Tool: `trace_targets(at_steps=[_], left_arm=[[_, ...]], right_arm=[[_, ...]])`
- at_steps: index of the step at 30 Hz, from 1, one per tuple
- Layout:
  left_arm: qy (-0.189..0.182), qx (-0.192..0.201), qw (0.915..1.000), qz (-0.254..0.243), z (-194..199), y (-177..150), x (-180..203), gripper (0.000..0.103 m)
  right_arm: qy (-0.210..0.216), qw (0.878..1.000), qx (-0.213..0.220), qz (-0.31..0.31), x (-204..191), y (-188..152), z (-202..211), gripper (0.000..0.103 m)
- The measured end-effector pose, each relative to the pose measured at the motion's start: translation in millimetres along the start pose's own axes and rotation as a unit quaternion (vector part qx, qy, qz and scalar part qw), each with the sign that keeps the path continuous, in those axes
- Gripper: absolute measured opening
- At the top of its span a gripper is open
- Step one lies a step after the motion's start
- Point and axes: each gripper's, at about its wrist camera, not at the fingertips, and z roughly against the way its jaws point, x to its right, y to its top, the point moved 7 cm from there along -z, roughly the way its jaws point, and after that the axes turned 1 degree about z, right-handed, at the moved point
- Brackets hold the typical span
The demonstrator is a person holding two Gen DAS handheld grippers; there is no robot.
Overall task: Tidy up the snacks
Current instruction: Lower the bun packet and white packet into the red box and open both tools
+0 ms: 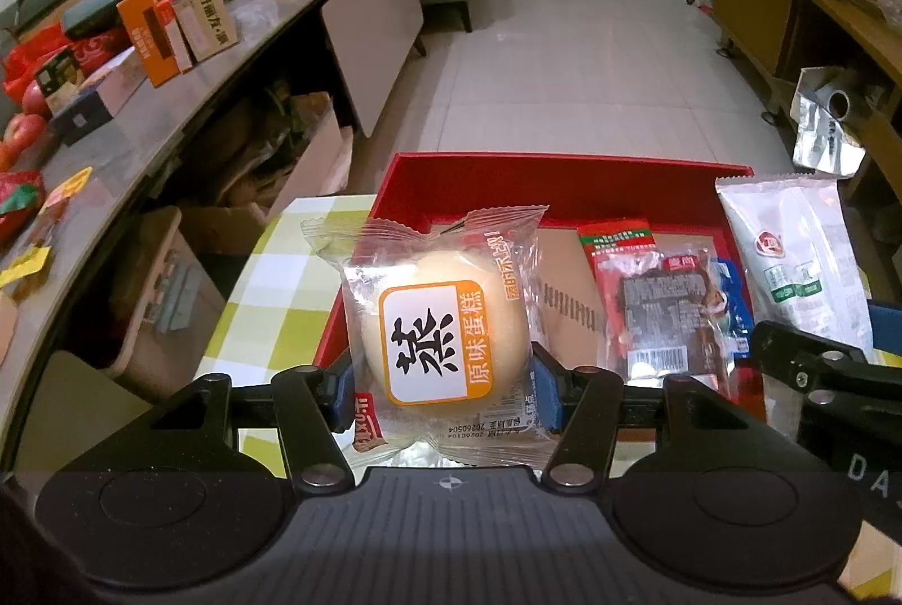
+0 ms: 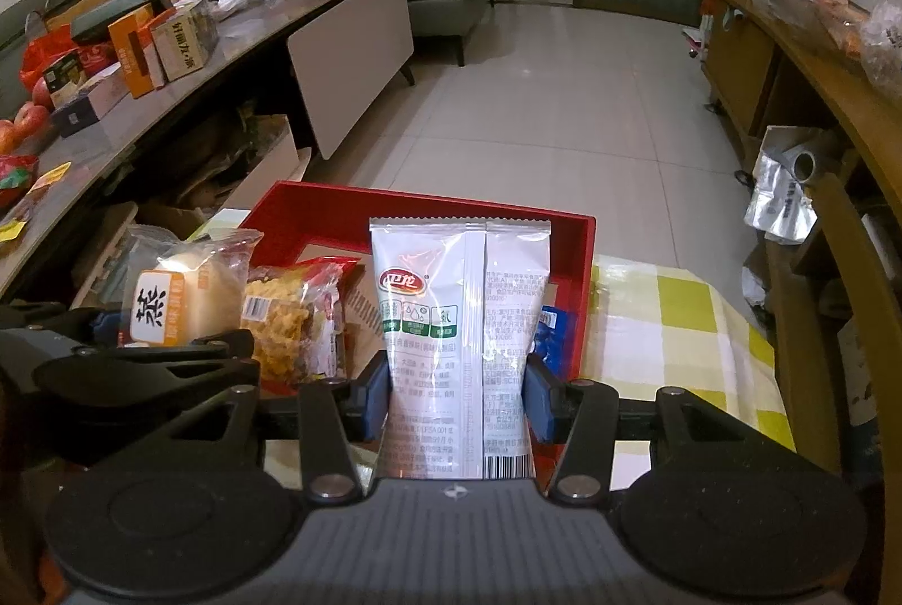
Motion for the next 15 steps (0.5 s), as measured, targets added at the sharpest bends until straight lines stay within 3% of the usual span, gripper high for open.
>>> trace_targets(at_steps=[15], left_arm=[[0.013,-0.013,0.9998,0.002,-33.5,14.3,3.2,0.065]], right_arm=[[0.003,1.0,-0.012,0.001,4.2,13.8,-35.1,0.058]])
